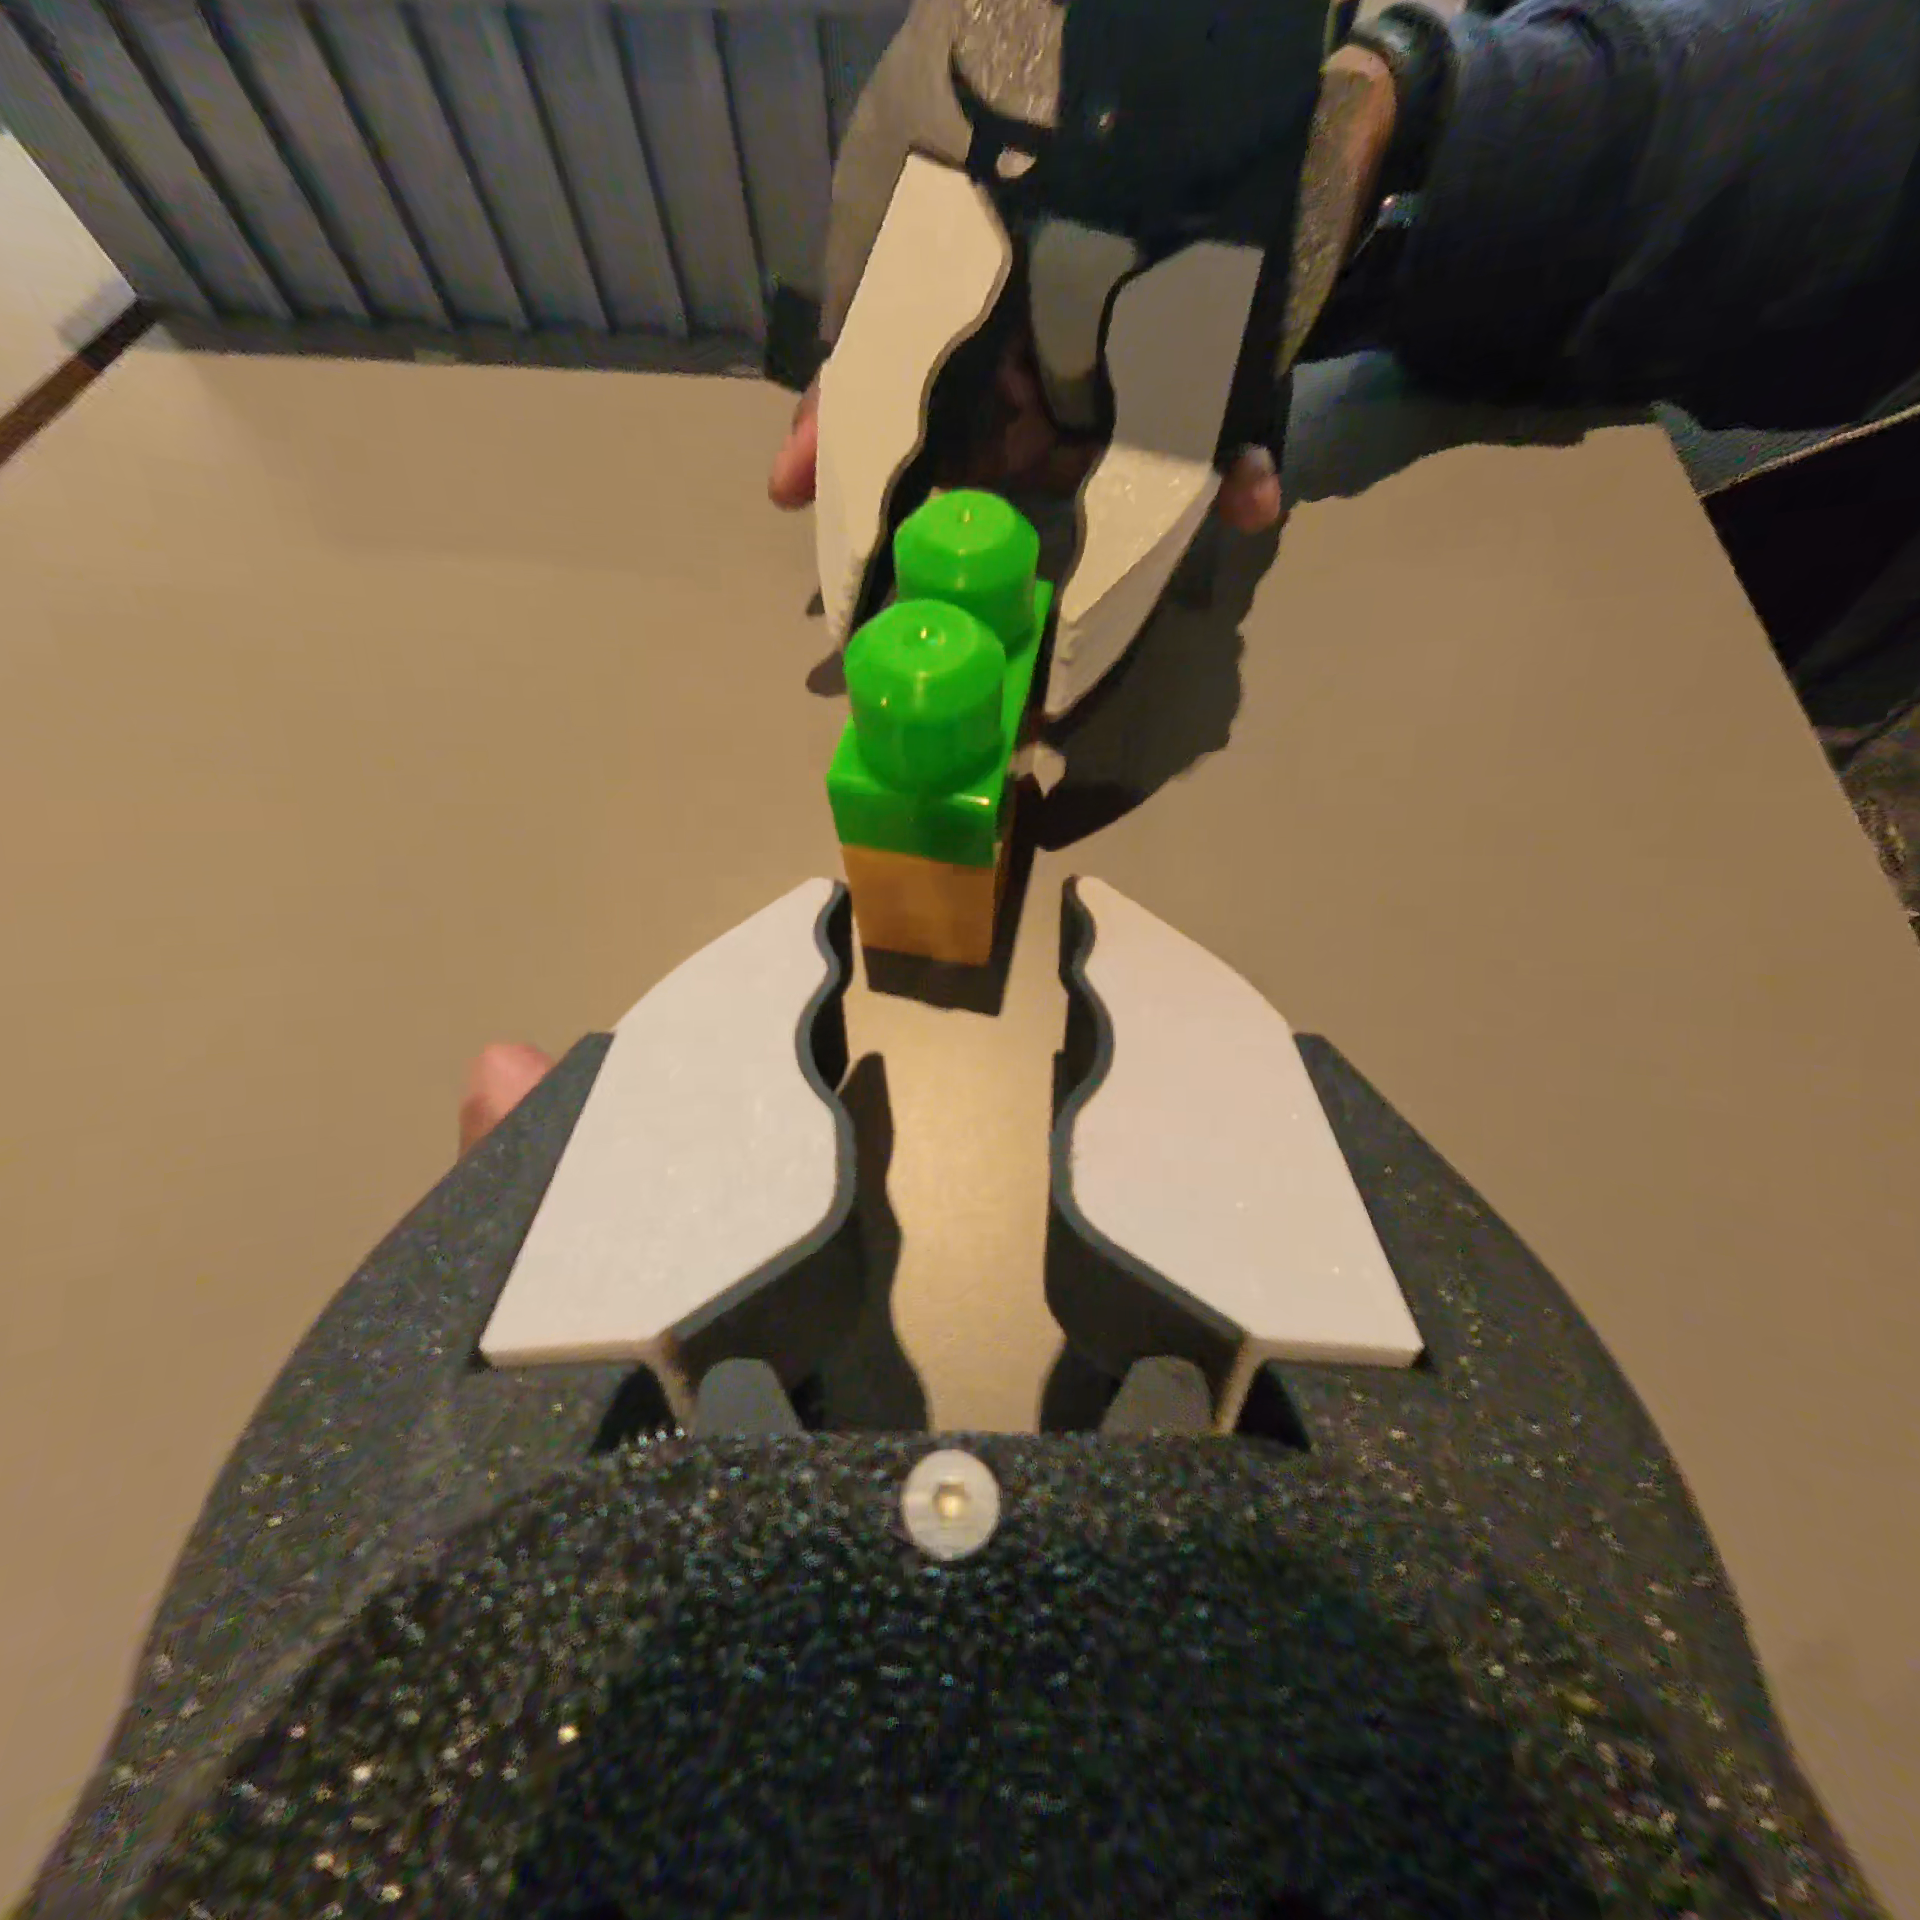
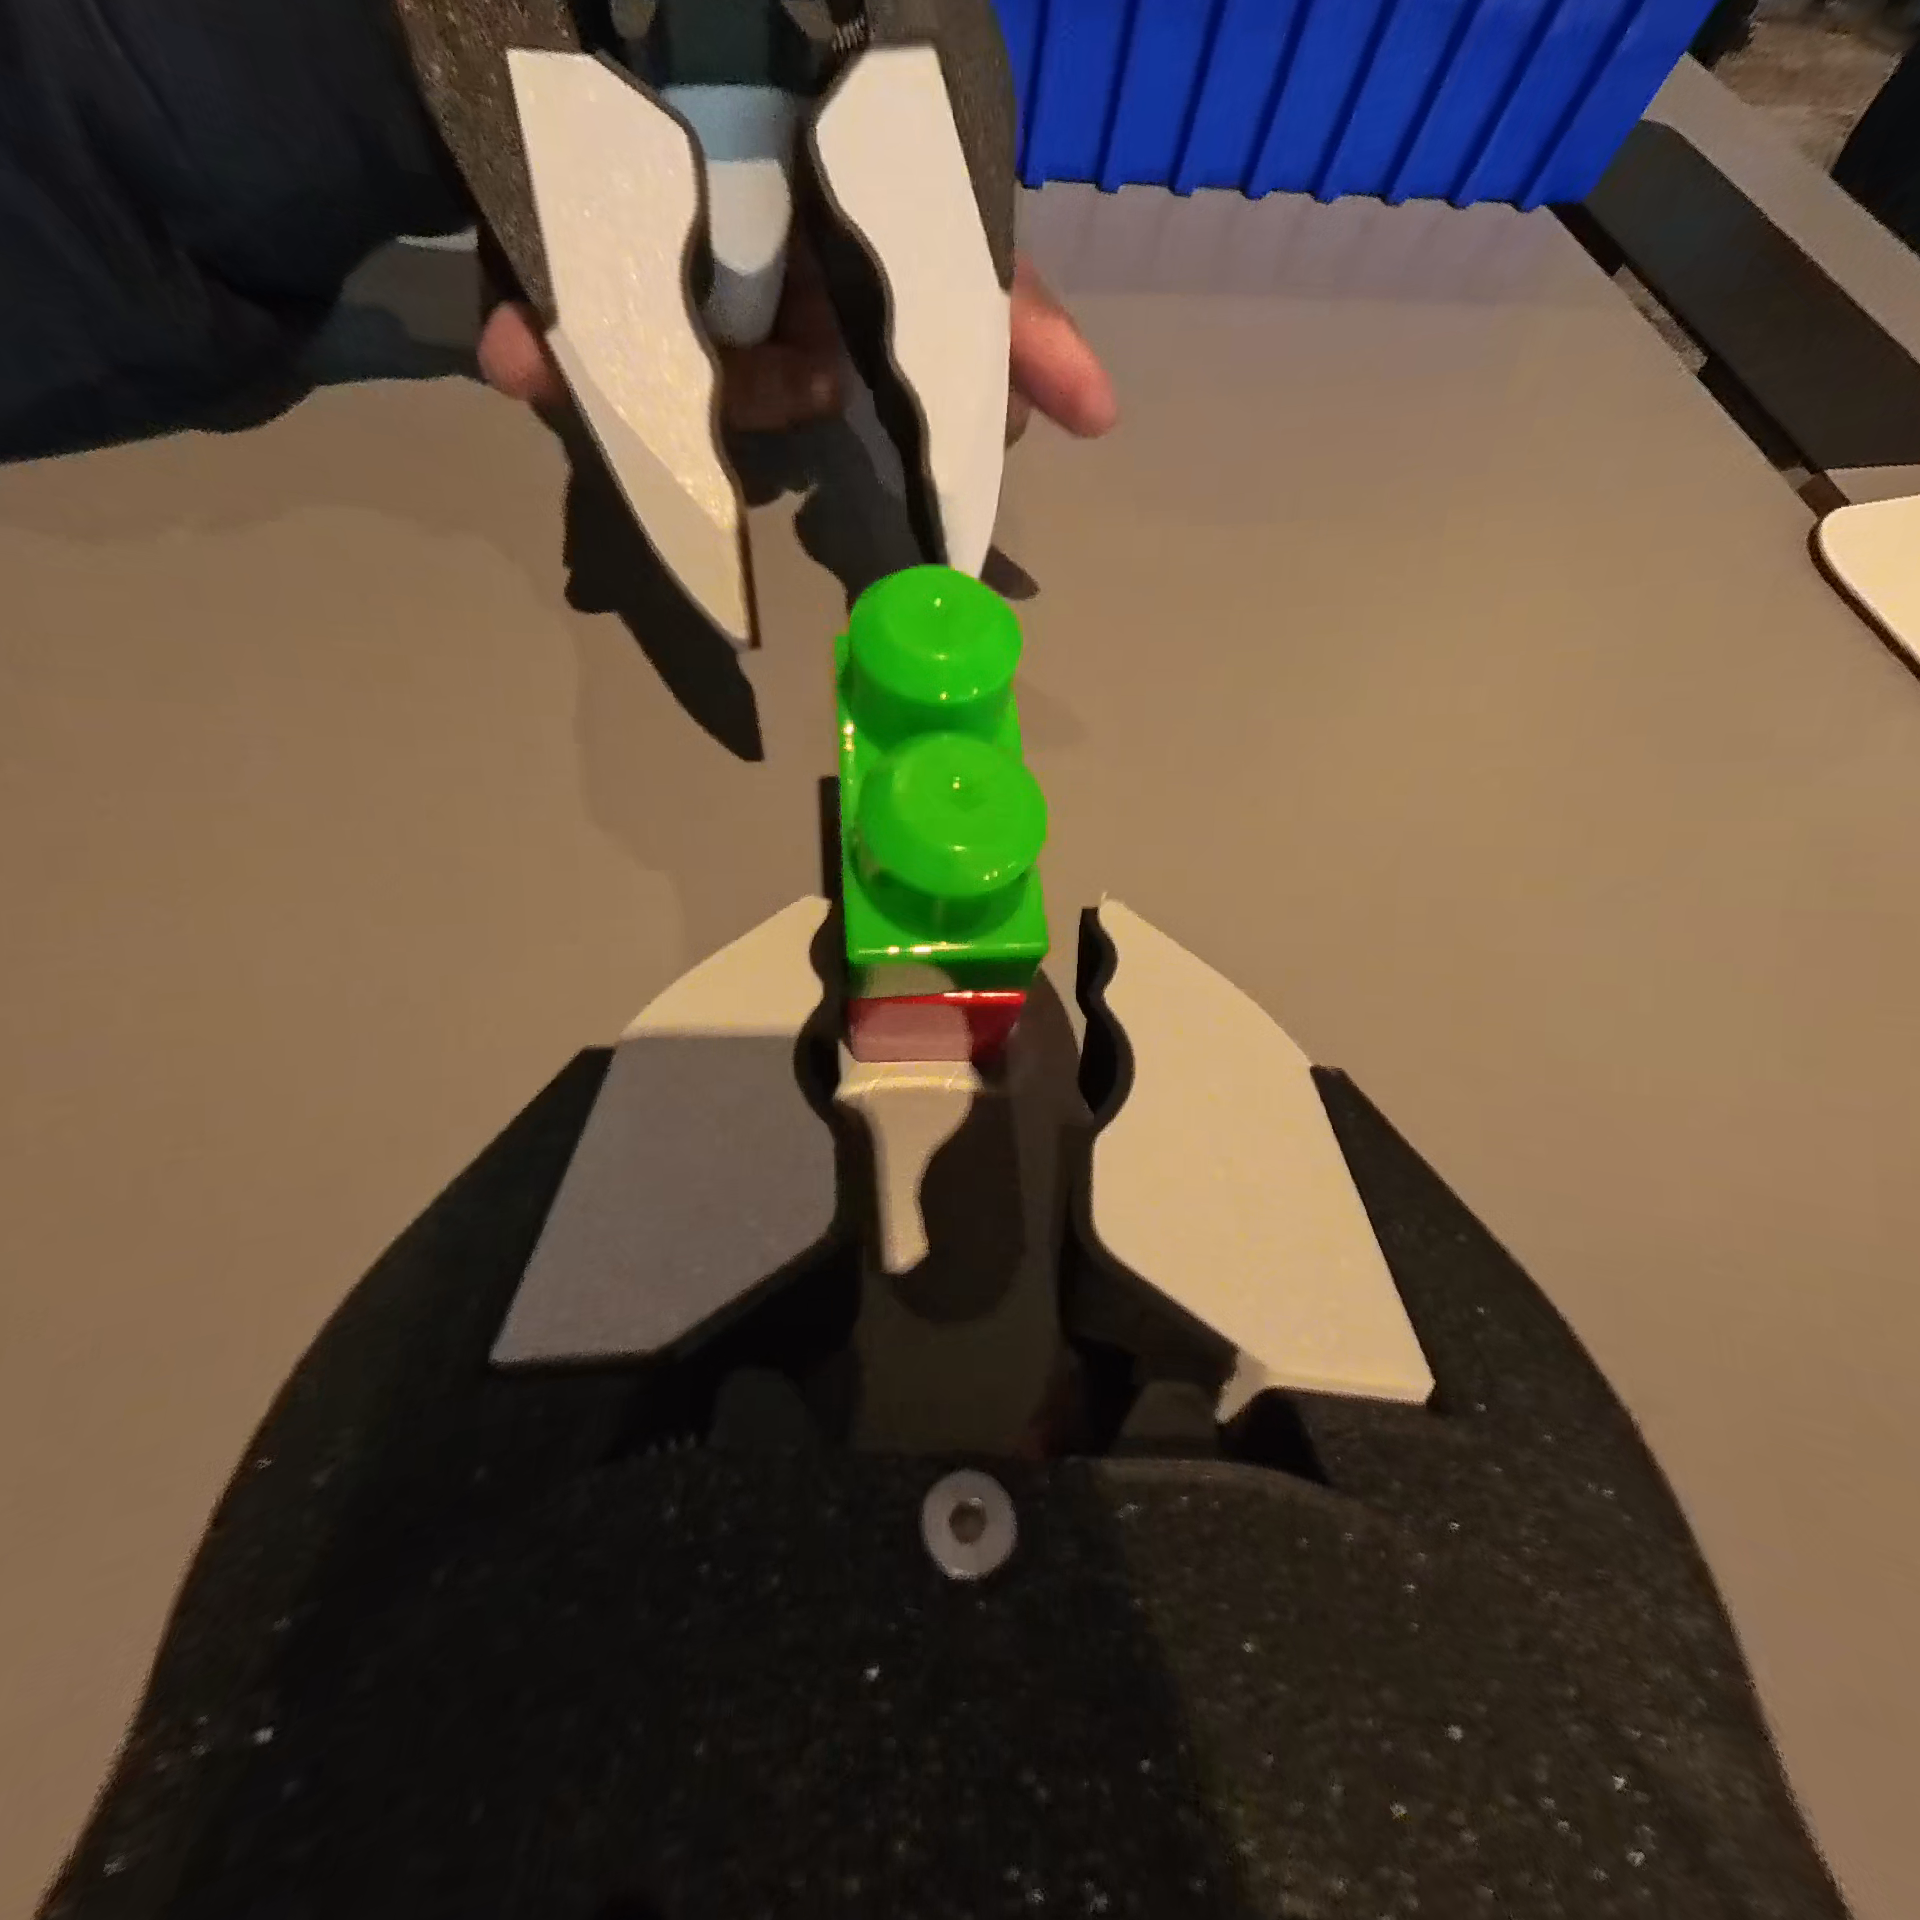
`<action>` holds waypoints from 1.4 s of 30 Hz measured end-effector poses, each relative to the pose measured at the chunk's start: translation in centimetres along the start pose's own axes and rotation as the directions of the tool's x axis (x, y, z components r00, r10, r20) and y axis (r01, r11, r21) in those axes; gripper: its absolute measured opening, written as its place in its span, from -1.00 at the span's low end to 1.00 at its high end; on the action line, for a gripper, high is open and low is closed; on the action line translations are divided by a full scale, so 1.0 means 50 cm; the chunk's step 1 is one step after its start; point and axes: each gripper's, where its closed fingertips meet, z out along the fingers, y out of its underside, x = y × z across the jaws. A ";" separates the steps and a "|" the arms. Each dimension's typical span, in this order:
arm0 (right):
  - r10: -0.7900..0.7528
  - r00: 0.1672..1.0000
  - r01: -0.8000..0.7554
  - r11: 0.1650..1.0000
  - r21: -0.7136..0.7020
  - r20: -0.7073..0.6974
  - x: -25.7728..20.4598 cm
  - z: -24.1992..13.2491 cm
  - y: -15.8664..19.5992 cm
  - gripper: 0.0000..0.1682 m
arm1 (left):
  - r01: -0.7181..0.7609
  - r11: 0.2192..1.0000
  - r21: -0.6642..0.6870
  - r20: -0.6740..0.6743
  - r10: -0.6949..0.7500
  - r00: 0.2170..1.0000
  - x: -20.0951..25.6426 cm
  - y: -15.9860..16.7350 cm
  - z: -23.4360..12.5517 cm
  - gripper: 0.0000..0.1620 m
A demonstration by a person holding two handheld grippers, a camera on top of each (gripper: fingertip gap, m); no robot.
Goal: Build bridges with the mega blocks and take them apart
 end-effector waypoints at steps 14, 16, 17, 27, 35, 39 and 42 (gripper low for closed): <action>0.050 0.998 -0.043 0.986 -0.162 0.039 -0.015 0.028 0.052 -0.56 | -0.255 0.959 -0.128 -0.052 0.250 0.967 -0.021 -0.004 0.072 -0.51; 0.061 0.995 -0.048 0.985 -0.165 0.074 -0.019 0.027 0.053 -0.56 | -0.228 0.968 -0.106 -0.065 0.222 0.973 -0.016 -0.005 0.074 -0.53; 0.059 0.994 -0.043 0.986 -0.164 0.094 -0.022 0.027 0.053 -0.56 | -0.218 0.971 -0.096 -0.076 0.211 0.974 -0.013 -0.005 0.073 -0.53; 0.023 0.986 0.004 0.987 -0.158 0.167 -0.027 0.028 0.052 -0.57 | -0.191 0.980 -0.061 -0.077 0.186 0.980 -0.009 -0.004 0.074 -0.54; 0.024 0.985 0.003 0.987 -0.159 0.169 -0.030 0.029 0.052 -0.56 | -0.165 0.985 -0.052 -0.068 0.161 0.985 -0.005 -0.003 0.072 -0.54; 0.023 0.985 0.003 0.988 -0.157 0.168 -0.030 0.029 0.052 -0.57 | -0.165 0.985 -0.050 -0.060 0.162 0.985 -0.005 -0.004 0.072 -0.54; 0.012 0.988 0.015 0.985 -0.171 0.156 -0.028 0.026 0.059 -0.52 | -0.174 0.984 -0.048 -0.035 0.172 0.984 -0.005 -0.005 0.073 -0.54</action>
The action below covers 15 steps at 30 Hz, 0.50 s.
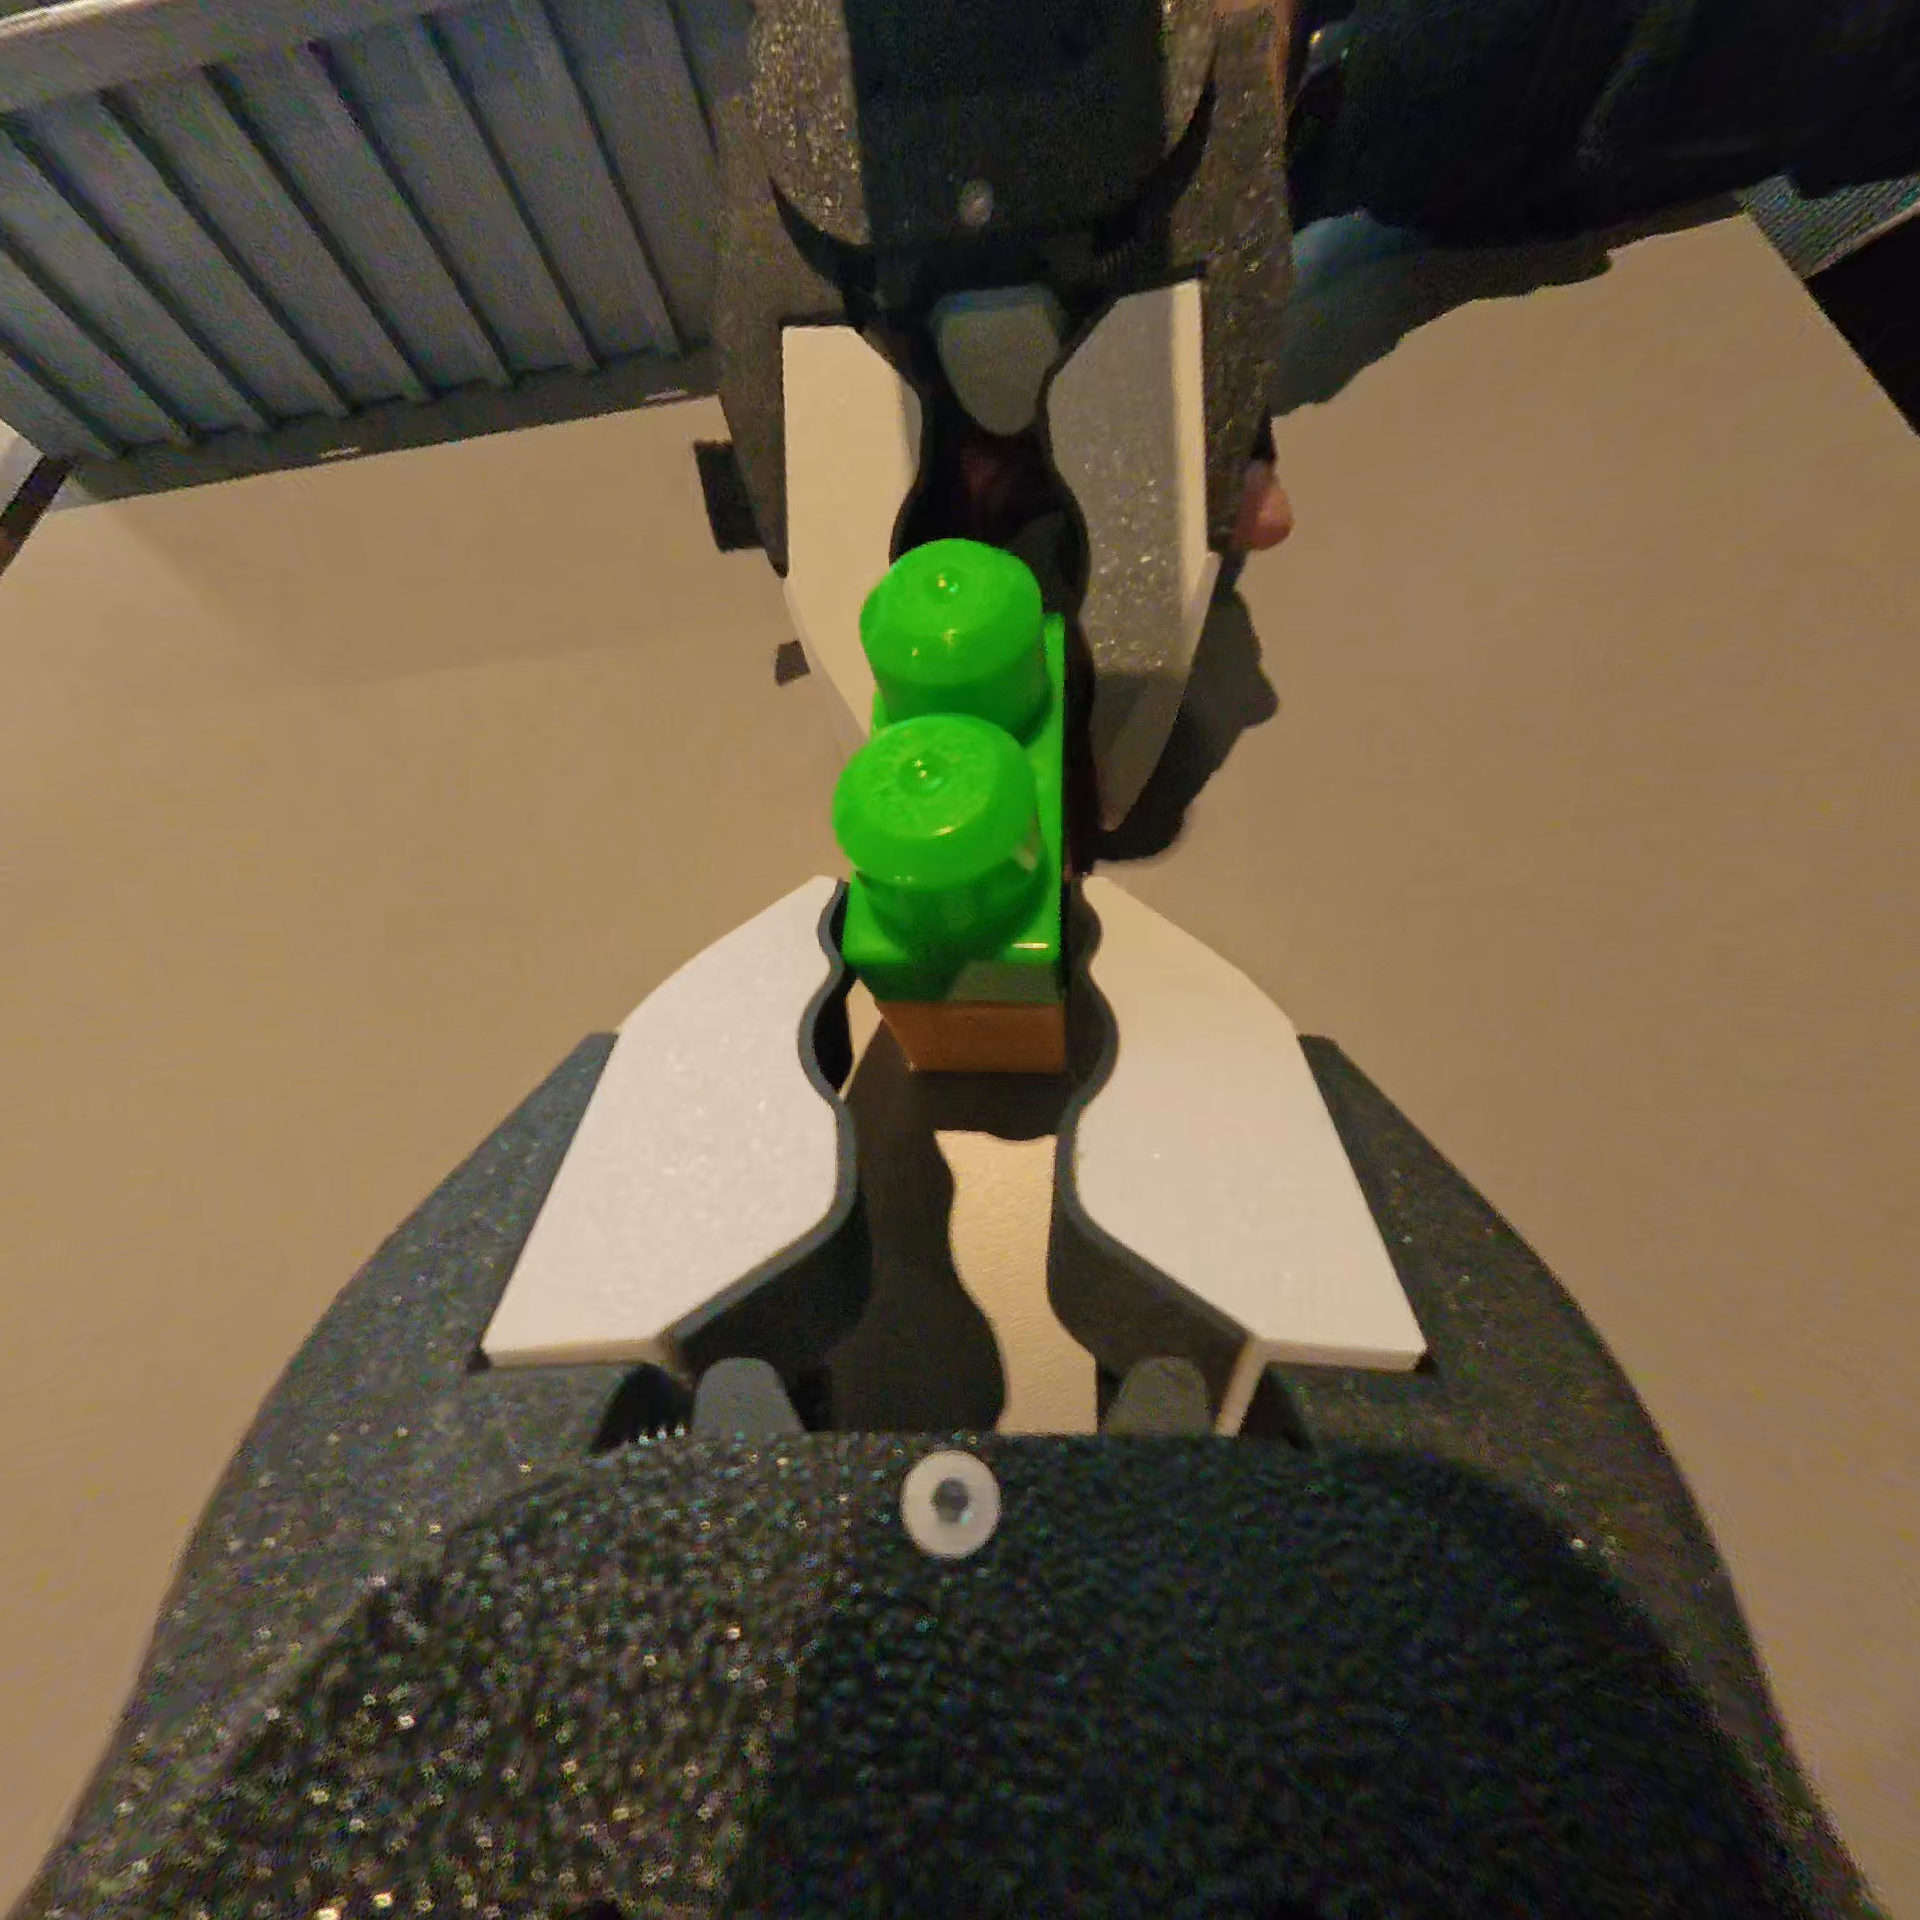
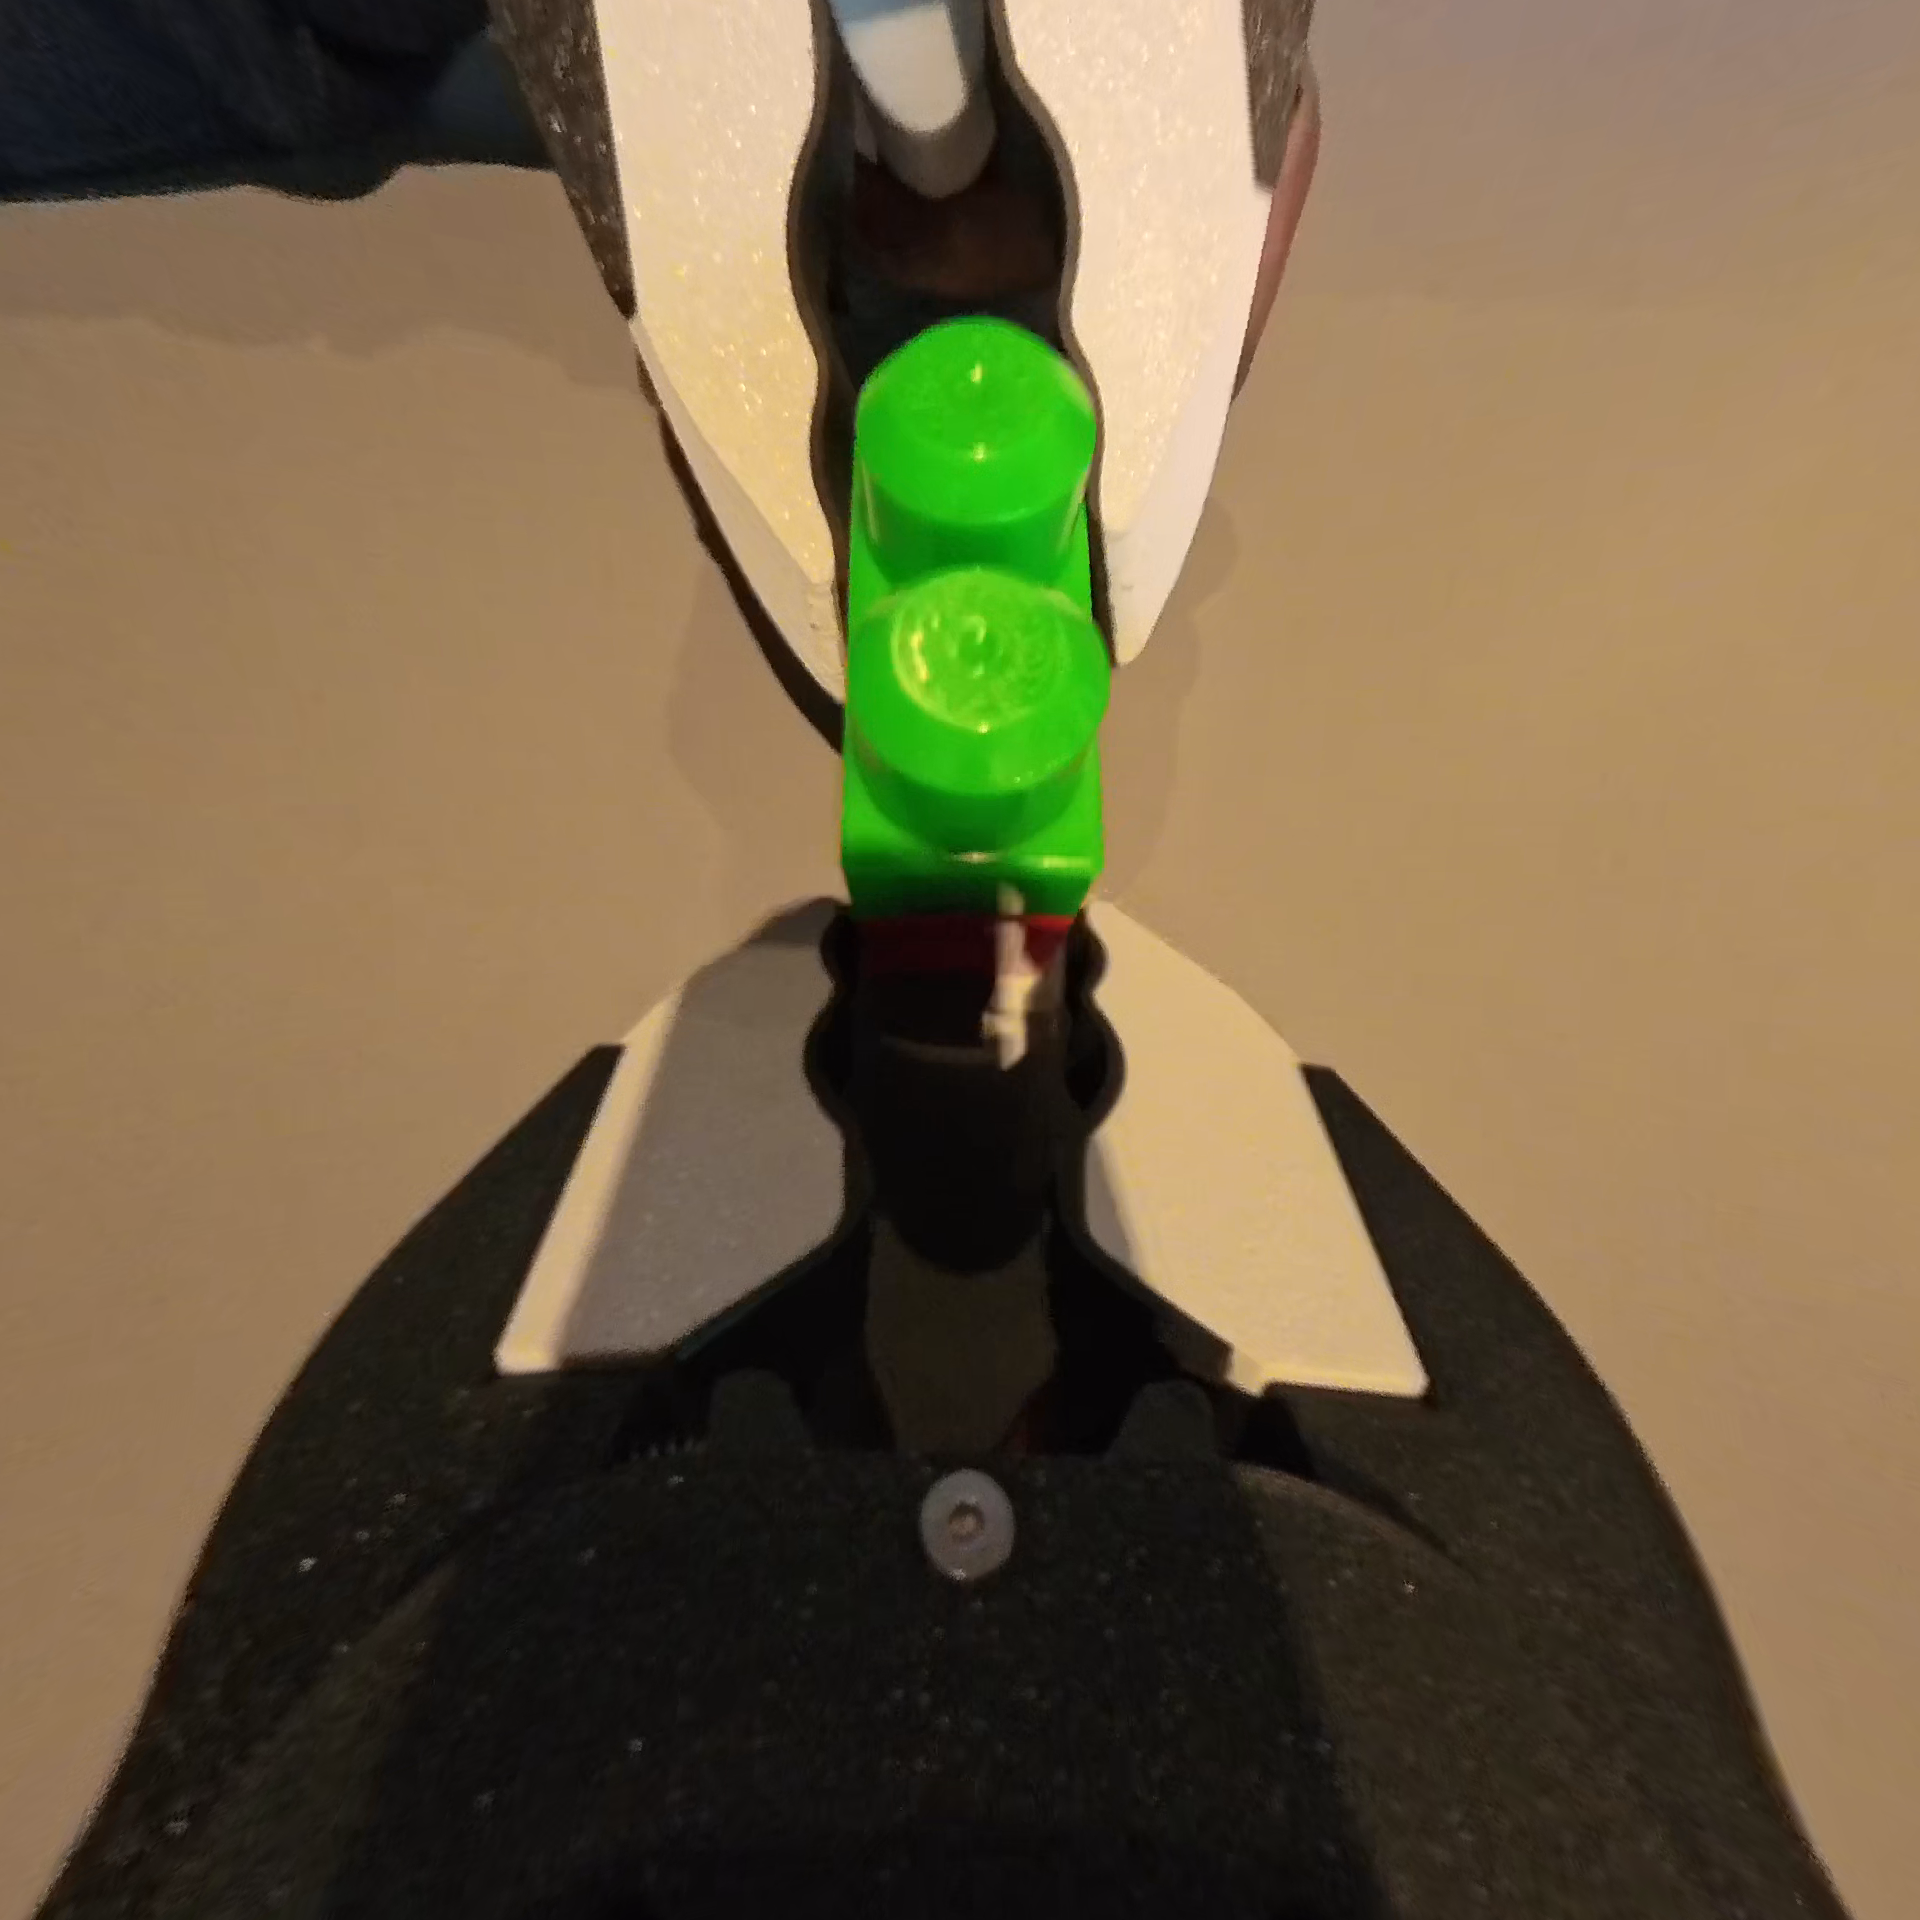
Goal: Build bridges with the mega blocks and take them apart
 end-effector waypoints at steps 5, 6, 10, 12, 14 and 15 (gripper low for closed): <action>-0.006 1.000 0.006 0.992 0.129 -0.003 -0.007 -0.023 -0.029 -0.27 | 0.021 1.000 -0.004 0.012 -0.021 1.000 0.005 -0.001 0.000 -0.54; 0.007 1.000 -0.006 0.986 0.166 -0.003 -0.006 -0.028 -0.042 -0.30 | 0.027 1.000 -0.005 0.011 -0.027 1.000 0.006 -0.001 0.001 -0.54; -0.006 0.999 0.012 0.981 0.194 -0.034 -0.003 -0.024 -0.058 -0.56 | 0.052 0.999 -0.018 -0.001 -0.052 0.999 0.010 0.000 0.003 -0.54; -0.004 0.999 0.011 0.981 0.191 -0.035 -0.003 -0.023 -0.058 -0.56 | 0.059 0.998 -0.023 -0.001 -0.059 0.998 0.010 0.000 0.003 -0.54; -0.001 0.999 0.007 0.981 0.192 -0.033 -0.003 -0.023 -0.058 -0.56 | 0.064 0.998 -0.016 -0.003 -0.064 0.998 0.011 0.000 0.003 -0.54; 0.001 0.999 0.006 0.981 0.192 -0.033 -0.004 -0.023 -0.057 -0.56 | 0.063 0.998 -0.015 -0.002 -0.063 0.998 0.011 0.000 0.003 -0.54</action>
